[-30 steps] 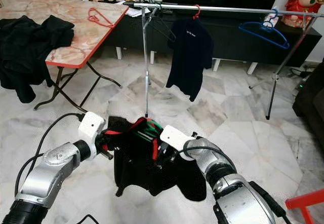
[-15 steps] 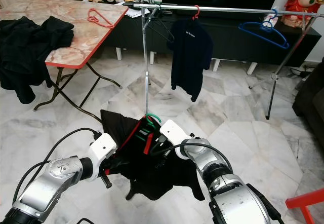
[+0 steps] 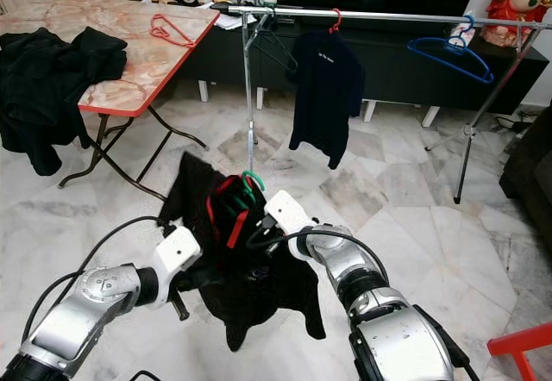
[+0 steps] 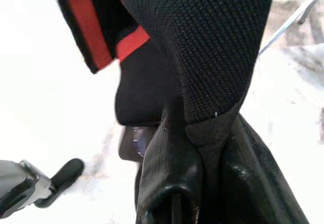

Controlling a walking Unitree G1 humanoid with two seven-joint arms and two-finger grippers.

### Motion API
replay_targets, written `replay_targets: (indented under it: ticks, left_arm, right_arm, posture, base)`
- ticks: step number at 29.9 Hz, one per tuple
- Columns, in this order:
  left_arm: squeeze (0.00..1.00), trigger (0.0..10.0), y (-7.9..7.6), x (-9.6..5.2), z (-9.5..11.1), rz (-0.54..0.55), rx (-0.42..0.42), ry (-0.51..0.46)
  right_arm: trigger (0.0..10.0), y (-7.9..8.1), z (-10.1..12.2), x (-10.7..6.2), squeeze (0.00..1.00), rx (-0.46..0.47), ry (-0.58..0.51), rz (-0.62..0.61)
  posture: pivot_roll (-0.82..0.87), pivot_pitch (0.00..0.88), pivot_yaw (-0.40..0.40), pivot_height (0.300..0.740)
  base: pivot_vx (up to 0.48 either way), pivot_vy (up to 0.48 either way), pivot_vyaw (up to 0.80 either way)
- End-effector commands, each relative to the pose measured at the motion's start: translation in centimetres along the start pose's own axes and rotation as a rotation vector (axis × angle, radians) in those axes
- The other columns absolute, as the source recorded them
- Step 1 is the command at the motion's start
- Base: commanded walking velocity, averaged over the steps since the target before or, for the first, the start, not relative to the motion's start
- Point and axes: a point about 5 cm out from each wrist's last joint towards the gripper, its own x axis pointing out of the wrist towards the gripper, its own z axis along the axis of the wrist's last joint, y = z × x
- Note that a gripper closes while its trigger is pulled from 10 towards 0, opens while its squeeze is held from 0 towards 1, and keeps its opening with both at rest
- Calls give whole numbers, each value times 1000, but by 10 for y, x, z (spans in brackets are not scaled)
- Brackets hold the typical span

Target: Hang hanger

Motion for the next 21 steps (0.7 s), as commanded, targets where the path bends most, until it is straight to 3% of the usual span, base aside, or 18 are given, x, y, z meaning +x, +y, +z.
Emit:
replay_targets:
  ticks: [1,8,12,14,17,21]
  left_arm:
    - [1000,10000,1,-3,6,-2,19,-19]
    - [1000,10000,14,-13,13,75,48,-58]
    - [1000,10000,30,-29,20,167,38,-124]
    - [1000,10000,32,-33,21,174,35,-135]
    - [1000,10000,43,-52,28,193,-7,-200]
    - [1000,10000,45,-60,35,175,-23,-248]
  right_arm:
    - [0,-5,14,0,0,-6,-59,-23]
    - [0,-5,13,-3,0,-68,-63,6]
    - [0,-11,4,-10,0,-197,-35,30]
    - [0,-12,2,-12,0,-218,-40,40]
    - [0,-11,-8,-19,0,-313,-38,126]
    - [0,-10,-17,-24,0,-377,-11,181]
  posture:
    - [81,0,-57,740]
    - [82,0,-54,740]
    - [82,0,-60,740]
    - [82,0,-60,740]
    - [85,0,-63,740]
    - [89,0,-62,740]
  base:
    - [0,0,0]
    - [0,0,0]
    - [0,0,0]
    - [0,0,0]
    - [0,0,0]
    - [0,0,0]
